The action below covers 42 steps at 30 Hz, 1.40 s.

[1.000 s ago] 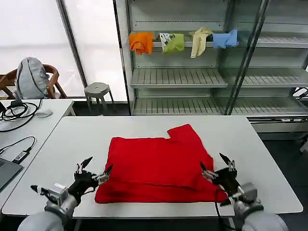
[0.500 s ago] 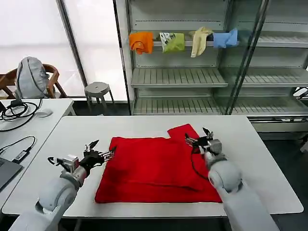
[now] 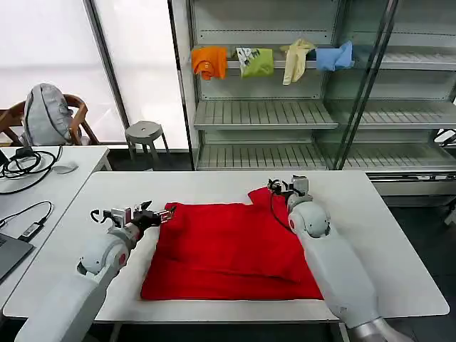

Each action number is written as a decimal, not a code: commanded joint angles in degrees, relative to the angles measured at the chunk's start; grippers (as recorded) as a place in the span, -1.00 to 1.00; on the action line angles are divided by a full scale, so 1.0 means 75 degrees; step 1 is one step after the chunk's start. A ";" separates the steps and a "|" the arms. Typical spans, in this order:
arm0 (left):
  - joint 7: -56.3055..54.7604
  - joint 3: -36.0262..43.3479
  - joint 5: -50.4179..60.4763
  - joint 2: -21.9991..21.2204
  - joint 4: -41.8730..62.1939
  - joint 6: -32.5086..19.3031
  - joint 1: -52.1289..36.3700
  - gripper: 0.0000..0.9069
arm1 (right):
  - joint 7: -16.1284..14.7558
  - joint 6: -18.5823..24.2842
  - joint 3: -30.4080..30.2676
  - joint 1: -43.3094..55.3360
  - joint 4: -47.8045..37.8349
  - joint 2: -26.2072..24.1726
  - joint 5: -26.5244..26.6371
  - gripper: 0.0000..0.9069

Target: Fold and organize the clothes.

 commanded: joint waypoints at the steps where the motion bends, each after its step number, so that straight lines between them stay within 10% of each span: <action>1: 0.0257 0.0276 -0.0005 -0.0152 0.1271 0.0241 -0.0799 1.00 | 0.0060 0.0058 0.0025 0.0581 -0.1696 0.0533 -0.0112 1.00; 17: 0.0658 0.0263 0.0190 -0.0171 0.1385 0.0253 -0.0805 1.00 | -0.0110 0.0394 0.0214 0.0587 -0.1903 0.0558 -0.0078 1.00; 18: 0.0652 0.0274 0.0190 -0.0169 0.1378 0.0253 -0.0799 -0.18 | -0.0104 0.0388 0.0210 0.0590 -0.1889 0.0557 -0.0067 0.56; 19: 0.0654 0.0278 0.0193 -0.0168 0.1377 0.0253 -0.0795 -0.67 | -0.0109 0.0371 0.0196 0.0589 -0.1860 0.0541 -0.0045 -0.44; 20: 0.0671 0.0283 0.0190 -0.0162 0.1369 0.0254 -0.0783 -0.96 | -0.0103 0.0341 0.0178 0.0584 -0.1823 0.0529 -0.0034 -1.00; 42: 0.1022 0.0244 0.0142 -0.0203 0.1124 0.0154 -0.0579 -0.98 | -0.0276 0.0271 0.0205 0.0355 -0.1435 0.0436 0.0106 -1.00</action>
